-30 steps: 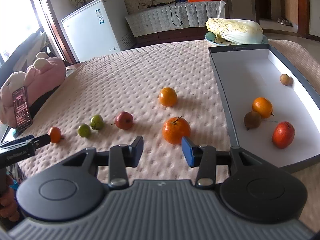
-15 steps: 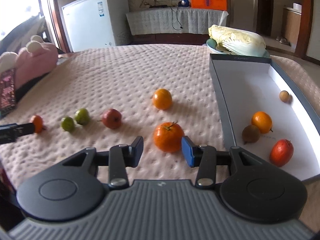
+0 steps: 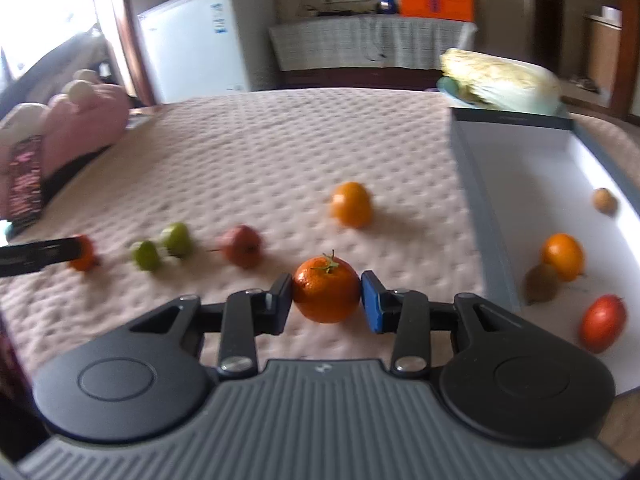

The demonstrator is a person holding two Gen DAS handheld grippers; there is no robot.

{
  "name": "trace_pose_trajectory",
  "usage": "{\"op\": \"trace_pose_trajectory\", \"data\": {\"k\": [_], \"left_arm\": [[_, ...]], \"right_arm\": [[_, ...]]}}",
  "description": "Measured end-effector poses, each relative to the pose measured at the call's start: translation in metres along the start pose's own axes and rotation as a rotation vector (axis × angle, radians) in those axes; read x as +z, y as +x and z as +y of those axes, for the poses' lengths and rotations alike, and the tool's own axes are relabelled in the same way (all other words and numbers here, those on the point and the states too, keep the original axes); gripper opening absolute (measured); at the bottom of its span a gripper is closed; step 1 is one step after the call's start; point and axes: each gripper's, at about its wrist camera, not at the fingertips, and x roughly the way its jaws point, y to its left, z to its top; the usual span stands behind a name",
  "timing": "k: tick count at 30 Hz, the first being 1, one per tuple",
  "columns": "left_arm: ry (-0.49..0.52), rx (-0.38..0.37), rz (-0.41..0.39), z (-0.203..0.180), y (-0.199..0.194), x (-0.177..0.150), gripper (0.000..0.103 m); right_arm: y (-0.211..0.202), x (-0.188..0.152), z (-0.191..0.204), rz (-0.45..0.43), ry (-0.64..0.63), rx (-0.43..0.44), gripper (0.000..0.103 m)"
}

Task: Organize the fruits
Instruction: 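Grasp the stemmed orange with the right gripper while the left grasps a wrinkled orange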

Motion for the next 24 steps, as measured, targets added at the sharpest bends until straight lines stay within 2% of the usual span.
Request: {"op": "trace_pose_trajectory", "data": {"k": [3, 11, 12, 13, 16, 24], "left_arm": [[0.017, 0.002, 0.013, -0.005, 0.006, 0.0, 0.073], [0.002, 0.045, 0.054, 0.0, 0.024, -0.001, 0.072], [0.0, 0.049, 0.06, 0.001, 0.026, -0.001, 0.07], [0.0, 0.05, 0.066, 0.002, 0.028, -0.002, 0.063], [0.007, 0.052, 0.076, 0.001, 0.031, -0.003, 0.055], [0.026, 0.053, 0.066, -0.004, 0.034, -0.003, 0.055]], "right_arm": [[-0.002, -0.002, 0.009, 0.01, -0.036, 0.036, 0.04], [0.0, -0.005, 0.013, 0.041, -0.05, 0.041, 0.04], [-0.001, -0.005, 0.013, 0.043, -0.05, 0.043, 0.04], [-0.001, -0.005, 0.013, 0.043, -0.051, 0.043, 0.04], [-0.001, -0.005, 0.013, 0.046, -0.052, 0.044, 0.04], [-0.003, -0.006, 0.014, 0.054, -0.061, 0.044, 0.04]]}}
